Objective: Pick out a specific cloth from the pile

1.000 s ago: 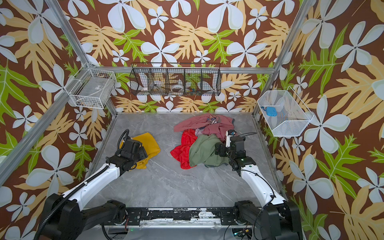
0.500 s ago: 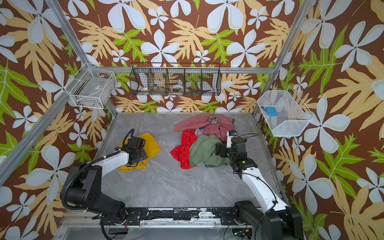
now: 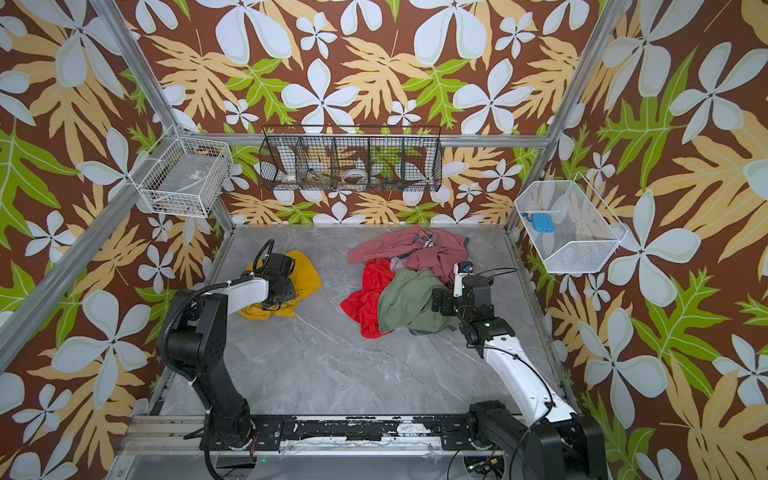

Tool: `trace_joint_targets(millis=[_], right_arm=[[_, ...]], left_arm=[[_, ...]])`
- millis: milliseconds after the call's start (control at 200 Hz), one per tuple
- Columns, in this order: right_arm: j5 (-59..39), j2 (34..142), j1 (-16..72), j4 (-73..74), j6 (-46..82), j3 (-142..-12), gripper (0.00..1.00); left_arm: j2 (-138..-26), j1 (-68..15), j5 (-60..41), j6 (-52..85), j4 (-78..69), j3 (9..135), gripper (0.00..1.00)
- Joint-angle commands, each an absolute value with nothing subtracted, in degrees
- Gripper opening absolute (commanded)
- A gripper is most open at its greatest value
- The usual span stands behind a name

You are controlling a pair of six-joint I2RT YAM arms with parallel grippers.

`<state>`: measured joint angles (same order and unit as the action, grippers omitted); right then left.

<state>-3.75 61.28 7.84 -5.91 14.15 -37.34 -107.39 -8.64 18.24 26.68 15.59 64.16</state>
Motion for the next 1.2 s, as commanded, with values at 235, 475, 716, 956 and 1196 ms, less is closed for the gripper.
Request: trace_joint_targets(millis=[235, 475, 716, 956, 1196], right_arm=[[-0.2, 59.6, 7.58, -3.64, 11.37, -34.53, 0.95], [-0.14, 56.68, 5.54, 0.64, 10.14, -31.37, 0.97], [1.97, 52.62, 5.3, 10.94, 7.88, -24.58, 0.99], [8.29, 51.81, 5.1, 22.02, 4.84, -18.02, 1.0], [12.53, 55.32, 3.52, 40.62, 3.84, -9.48, 1.0]], left_arm=[[-110.6, -8.34, 14.88, 23.03, 15.65, 68.4, 0.54], [-104.14, -8.41, 16.6, 23.38, 13.84, 65.47, 0.78], [-92.7, -11.7, 20.38, 23.28, 8.12, 58.91, 1.0], [-77.75, -13.18, 22.16, 22.72, -4.15, 44.12, 1.0], [-65.3, -14.67, 26.71, 18.03, -14.16, 30.86, 1.0]])
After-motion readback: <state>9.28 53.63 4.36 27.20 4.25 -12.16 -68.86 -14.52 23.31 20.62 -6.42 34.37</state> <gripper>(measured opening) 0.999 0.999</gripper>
